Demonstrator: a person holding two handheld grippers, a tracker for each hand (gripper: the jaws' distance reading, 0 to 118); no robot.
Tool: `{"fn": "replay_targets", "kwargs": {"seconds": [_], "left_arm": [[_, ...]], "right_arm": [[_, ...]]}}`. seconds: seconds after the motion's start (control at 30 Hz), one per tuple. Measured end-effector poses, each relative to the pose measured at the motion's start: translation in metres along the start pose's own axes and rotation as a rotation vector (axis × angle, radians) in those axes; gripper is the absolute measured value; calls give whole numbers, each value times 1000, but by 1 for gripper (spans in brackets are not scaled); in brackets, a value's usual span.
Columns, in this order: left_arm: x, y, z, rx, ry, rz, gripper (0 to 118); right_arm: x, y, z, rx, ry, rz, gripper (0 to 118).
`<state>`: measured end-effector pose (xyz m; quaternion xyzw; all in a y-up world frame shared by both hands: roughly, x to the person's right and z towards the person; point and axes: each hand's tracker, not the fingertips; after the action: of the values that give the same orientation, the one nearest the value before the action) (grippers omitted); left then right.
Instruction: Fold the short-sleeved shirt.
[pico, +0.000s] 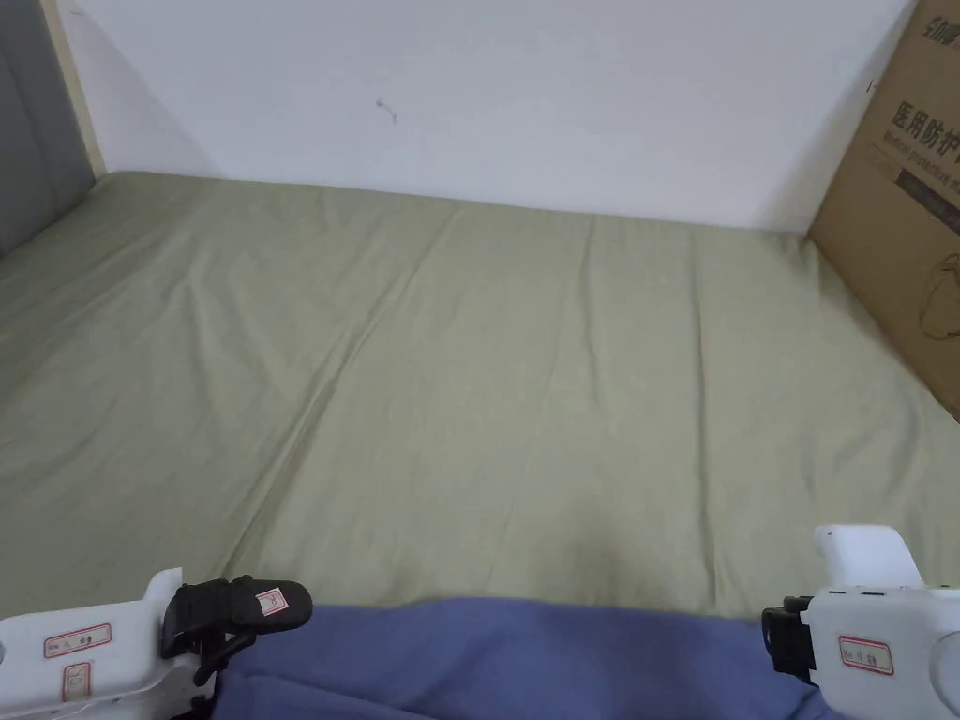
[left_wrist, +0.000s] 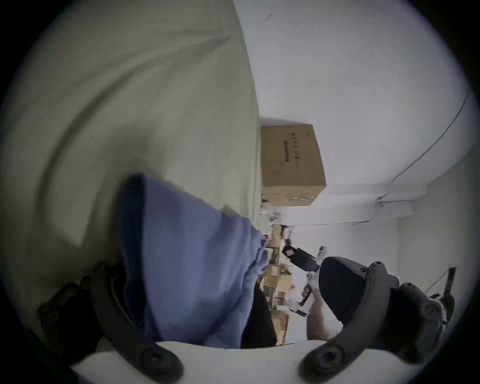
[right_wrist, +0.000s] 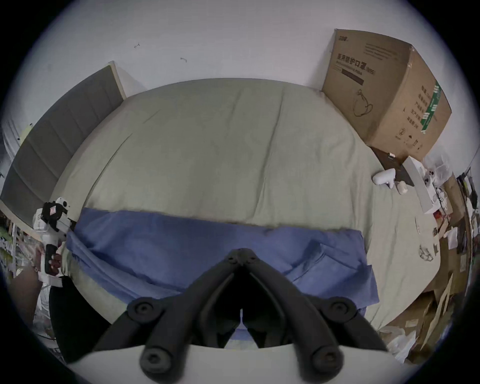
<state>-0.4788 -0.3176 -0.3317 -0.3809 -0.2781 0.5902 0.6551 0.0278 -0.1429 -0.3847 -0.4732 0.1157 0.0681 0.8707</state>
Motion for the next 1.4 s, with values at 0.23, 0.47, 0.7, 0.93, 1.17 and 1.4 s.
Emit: {"fn": "replay_targets", "kwargs": {"seconds": [0.23, 0.47, 0.7, 0.93, 1.17, 1.4], "left_arm": [[-3, -1, -15, 80, 219, 43, 3], [72, -19, 3, 147, 656, -328, 3], [134, -46, 5, 224, 1204, -706, 3], [148, -63, -90, 51, 718, -462, 3], [127, -82, -212, -178, 679, -422, 65], [146, -86, -202, -187, 521, -423, 118]], "right_arm": [[-10, 0, -7, -20, 32, 34, 0], [-5, -3, -4, -28, 61, 29, 0], [11, -4, 7, 16, 94, -7, 0], [25, -14, 16, 36, 128, -47, 0], [45, -33, 17, 23, 99, -77, 0], [59, -40, 11, 8, 114, -123, 0]]}}
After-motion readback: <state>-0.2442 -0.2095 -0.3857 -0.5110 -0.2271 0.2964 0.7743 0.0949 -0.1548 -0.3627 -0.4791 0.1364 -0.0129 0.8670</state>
